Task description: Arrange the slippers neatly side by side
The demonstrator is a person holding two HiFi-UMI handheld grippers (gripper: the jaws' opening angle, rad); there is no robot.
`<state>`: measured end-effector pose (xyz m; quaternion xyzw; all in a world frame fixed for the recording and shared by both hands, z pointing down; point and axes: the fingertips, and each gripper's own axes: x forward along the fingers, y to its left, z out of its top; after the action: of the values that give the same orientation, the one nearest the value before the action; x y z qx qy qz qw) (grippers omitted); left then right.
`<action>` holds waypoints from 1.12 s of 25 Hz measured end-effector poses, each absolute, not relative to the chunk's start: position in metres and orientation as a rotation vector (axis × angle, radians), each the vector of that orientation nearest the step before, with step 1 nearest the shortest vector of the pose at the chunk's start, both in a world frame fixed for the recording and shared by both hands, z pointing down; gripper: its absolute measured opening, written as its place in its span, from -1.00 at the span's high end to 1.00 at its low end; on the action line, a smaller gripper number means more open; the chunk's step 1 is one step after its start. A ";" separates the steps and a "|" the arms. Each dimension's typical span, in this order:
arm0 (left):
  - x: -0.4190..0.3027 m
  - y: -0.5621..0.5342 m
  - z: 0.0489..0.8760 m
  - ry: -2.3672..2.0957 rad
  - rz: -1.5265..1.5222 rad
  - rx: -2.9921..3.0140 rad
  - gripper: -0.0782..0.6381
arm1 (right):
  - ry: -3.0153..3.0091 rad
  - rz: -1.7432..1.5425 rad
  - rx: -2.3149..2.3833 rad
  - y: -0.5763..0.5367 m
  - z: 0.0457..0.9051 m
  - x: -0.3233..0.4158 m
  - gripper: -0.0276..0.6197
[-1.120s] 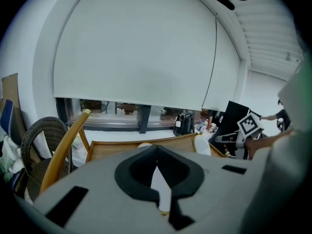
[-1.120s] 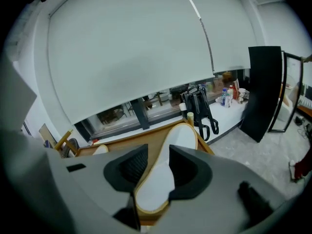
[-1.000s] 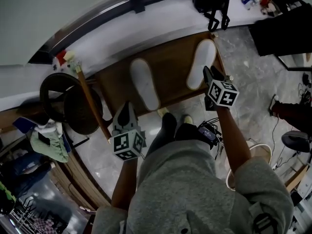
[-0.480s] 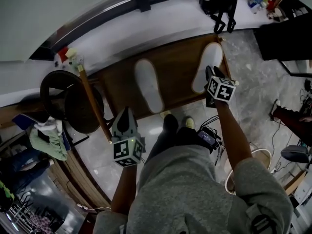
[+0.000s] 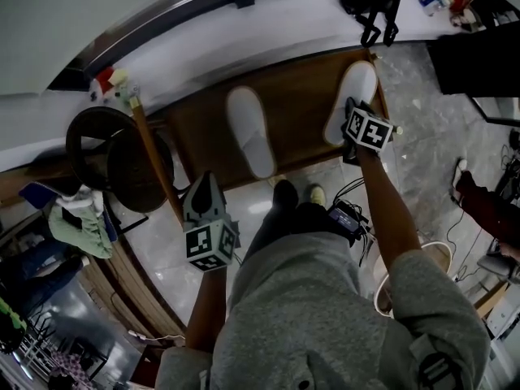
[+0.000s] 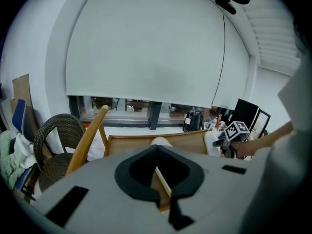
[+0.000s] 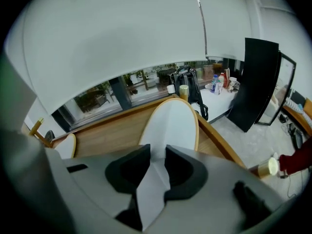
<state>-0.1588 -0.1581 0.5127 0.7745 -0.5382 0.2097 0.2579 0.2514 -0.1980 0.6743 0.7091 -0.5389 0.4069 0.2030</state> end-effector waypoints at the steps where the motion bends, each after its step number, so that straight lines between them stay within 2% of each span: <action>1: -0.160 -0.158 0.513 -1.460 0.571 2.101 0.74 | -1.498 1.140 1.972 -0.197 0.676 0.250 0.63; 3: -0.162 -0.158 0.514 -1.463 0.569 2.099 0.74 | -1.486 1.143 1.957 -0.198 0.680 0.248 0.73; 9: -0.163 -0.153 0.515 -1.462 0.568 2.100 0.74 | -1.471 1.155 1.950 -0.196 0.684 0.247 0.81; 28: -0.149 -0.147 0.513 -1.426 0.504 2.118 0.74 | -1.737 1.106 1.806 -0.203 0.600 0.189 0.82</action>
<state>-0.1488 -0.1472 0.5130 0.7844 -0.5281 0.1866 0.2664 0.1895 -0.2027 0.6001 0.6461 -0.6213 0.3957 0.2002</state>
